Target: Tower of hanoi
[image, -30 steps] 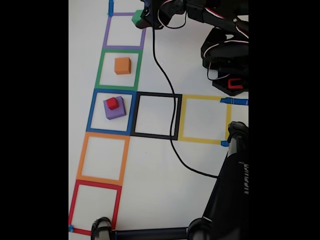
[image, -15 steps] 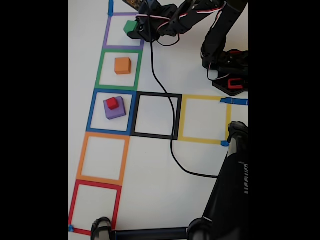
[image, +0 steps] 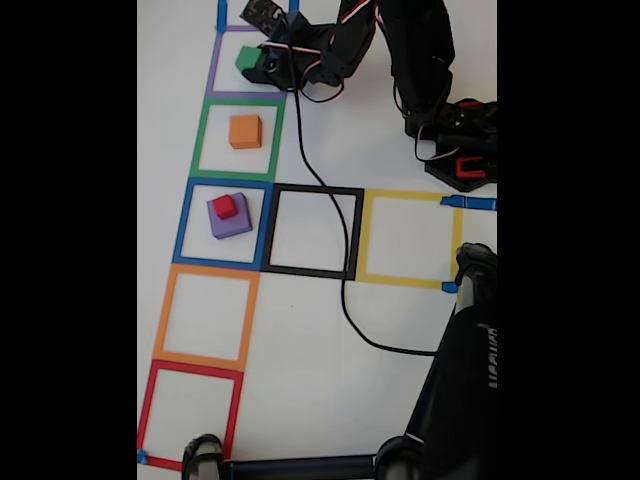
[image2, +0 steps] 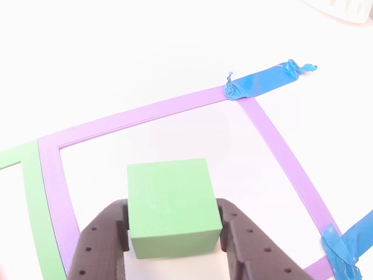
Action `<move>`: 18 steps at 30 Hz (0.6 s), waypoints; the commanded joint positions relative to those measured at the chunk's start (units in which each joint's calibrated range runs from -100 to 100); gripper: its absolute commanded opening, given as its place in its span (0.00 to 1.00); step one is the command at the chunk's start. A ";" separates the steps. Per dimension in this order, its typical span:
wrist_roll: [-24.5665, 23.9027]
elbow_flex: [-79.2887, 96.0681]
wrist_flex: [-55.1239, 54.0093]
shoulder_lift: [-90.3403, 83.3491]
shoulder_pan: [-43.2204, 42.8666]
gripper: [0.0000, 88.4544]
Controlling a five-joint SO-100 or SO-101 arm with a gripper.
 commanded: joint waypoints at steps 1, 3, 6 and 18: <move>0.00 -1.46 -2.64 -0.07 0.20 0.02; 0.00 -1.46 -3.37 0.57 0.20 0.04; 0.00 -1.55 -4.58 1.62 0.49 0.07; 0.00 -1.46 -5.07 1.70 1.54 0.27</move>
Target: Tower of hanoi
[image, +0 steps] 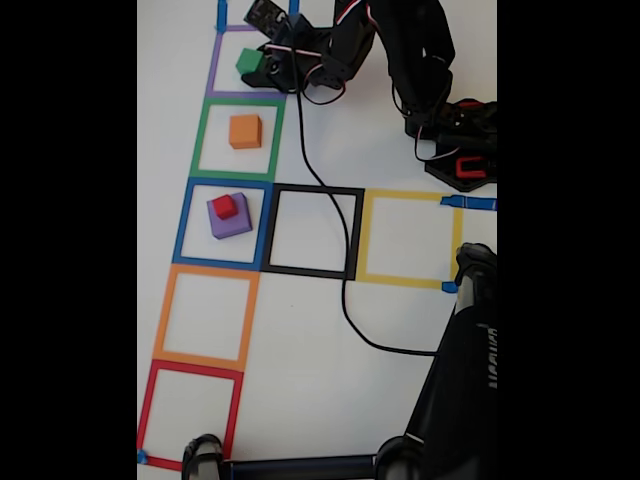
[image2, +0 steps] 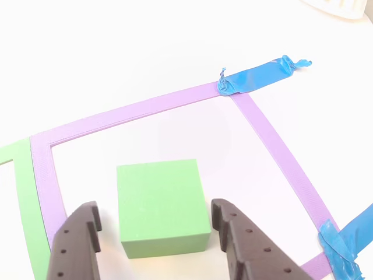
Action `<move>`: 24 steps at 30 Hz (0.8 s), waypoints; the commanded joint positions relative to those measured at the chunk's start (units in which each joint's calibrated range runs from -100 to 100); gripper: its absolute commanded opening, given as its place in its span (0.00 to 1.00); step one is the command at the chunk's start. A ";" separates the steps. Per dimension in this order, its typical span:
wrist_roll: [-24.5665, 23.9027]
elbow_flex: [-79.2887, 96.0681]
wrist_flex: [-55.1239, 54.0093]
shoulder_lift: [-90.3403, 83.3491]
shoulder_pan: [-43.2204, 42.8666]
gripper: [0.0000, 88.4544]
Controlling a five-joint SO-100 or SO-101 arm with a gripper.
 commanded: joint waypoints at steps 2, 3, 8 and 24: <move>0.18 -1.19 -1.44 -2.54 0.72 0.27; 0.18 -1.01 -1.03 -3.67 0.72 0.26; 0.18 -0.19 9.41 -14.98 -0.33 0.25; 0.18 -8.01 73.87 -56.56 -9.54 0.01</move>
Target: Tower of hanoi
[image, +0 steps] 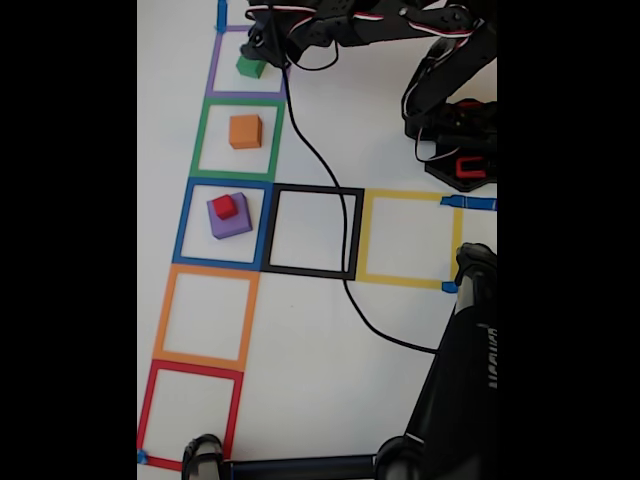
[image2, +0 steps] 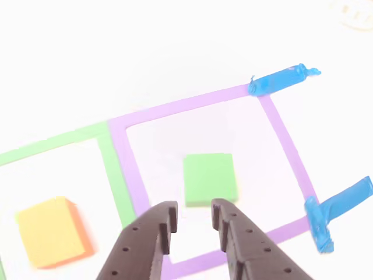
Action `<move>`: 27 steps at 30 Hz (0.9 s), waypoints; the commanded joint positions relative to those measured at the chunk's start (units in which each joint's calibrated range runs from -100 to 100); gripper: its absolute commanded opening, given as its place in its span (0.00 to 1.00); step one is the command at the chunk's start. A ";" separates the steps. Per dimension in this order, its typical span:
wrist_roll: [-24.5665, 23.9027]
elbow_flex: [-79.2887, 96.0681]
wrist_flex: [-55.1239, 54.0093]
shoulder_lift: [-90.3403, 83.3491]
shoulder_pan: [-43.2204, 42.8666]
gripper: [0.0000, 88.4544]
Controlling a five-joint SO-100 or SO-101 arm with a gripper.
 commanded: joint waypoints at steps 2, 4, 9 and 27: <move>0.36 -7.66 20.86 -12.01 -6.16 0.01; 0.36 -12.66 29.61 -14.84 -9.13 0.01; 0.36 -29.84 50.34 -17.50 -16.90 0.01; 0.36 -62.93 76.57 -16.05 -48.34 0.01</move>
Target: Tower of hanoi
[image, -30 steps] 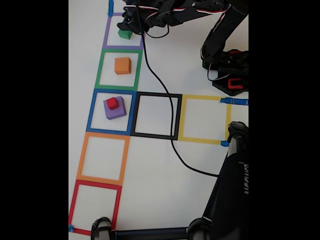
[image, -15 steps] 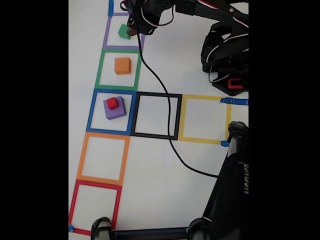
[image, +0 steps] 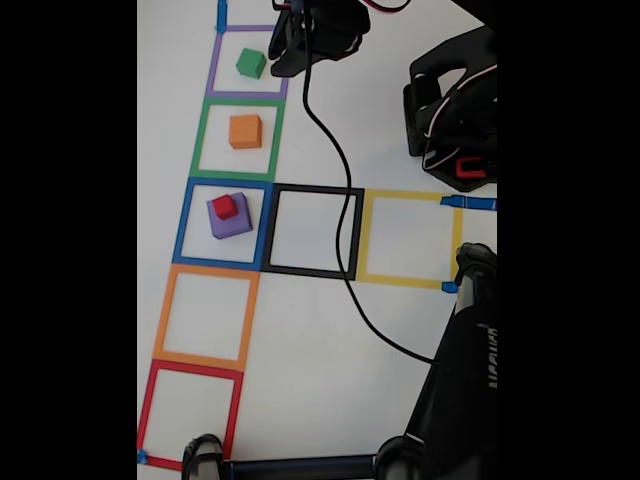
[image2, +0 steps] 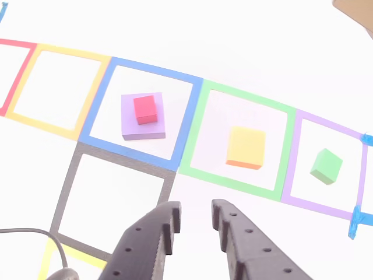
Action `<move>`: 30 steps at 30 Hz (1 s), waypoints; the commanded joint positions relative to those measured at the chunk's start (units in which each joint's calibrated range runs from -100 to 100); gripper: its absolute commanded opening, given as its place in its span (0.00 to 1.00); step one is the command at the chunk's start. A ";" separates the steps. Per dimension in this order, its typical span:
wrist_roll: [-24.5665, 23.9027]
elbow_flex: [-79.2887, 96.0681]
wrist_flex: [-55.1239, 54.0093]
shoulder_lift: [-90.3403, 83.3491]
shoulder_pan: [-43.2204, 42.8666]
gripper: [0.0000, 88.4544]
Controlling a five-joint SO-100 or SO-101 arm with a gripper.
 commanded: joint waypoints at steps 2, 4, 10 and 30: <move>0.18 -4.33 1.44 -0.35 -6.12 0.01; 0.18 -4.33 1.44 -0.35 -7.37 0.01; 0.18 0.30 0.47 0.22 -7.46 0.01; 0.18 61.85 -61.96 -5.43 -4.78 0.28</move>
